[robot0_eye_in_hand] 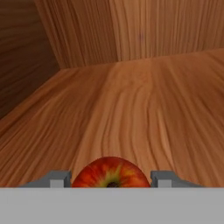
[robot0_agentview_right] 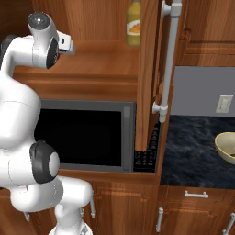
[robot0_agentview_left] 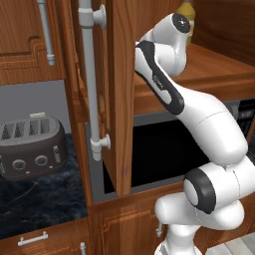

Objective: Open the cabinet. Pick the kiwi and apple from the cabinet and place them into the bowl. Then close the cabinet.

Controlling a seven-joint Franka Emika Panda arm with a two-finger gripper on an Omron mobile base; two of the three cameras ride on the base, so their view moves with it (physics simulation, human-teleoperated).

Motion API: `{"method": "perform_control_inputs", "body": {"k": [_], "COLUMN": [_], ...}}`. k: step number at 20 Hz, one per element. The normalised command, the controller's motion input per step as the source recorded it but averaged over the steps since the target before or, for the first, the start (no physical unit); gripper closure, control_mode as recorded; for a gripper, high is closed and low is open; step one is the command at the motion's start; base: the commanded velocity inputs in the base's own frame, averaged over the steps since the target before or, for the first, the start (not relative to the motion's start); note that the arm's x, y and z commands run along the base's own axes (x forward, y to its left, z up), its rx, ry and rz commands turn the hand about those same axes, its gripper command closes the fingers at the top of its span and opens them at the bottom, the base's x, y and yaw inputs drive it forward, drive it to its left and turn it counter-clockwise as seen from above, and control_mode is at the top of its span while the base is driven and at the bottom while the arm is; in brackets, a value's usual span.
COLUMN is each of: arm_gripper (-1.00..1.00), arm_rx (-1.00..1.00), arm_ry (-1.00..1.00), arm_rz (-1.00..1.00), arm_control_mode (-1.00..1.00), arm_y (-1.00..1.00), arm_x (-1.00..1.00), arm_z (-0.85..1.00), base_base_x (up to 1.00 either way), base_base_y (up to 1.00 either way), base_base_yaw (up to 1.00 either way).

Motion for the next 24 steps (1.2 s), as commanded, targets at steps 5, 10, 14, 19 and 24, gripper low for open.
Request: {"method": "perform_control_inputs", "body": {"k": [5,10,14,19,24], "arm_gripper": [1.0,1.0,1.0,1.0,1.0], "arm_rx": [0.0,0.0,0.0,0.0,0.0], "arm_ry": [0.0,-0.08,-0.12,-0.01,0.0], "arm_rz": [0.0,0.0,0.0,0.0,0.0], "arm_control_mode": [-1.0,-1.0,-1.0,-1.0,-1.0], "arm_y": [0.0,0.0,0.0,0.0,0.0], "arm_x": [0.0,0.0,-0.01,-0.07,-0.23], "arm_z": [0.0,0.01,0.1,0.16,0.27], "base_base_x": [0.0,0.0,0.0,0.0,0.0], "base_base_y": [0.0,0.0,0.0,0.0,0.0], "base_base_yaw": [0.0,0.0,0.0,0.0,0.0]}}
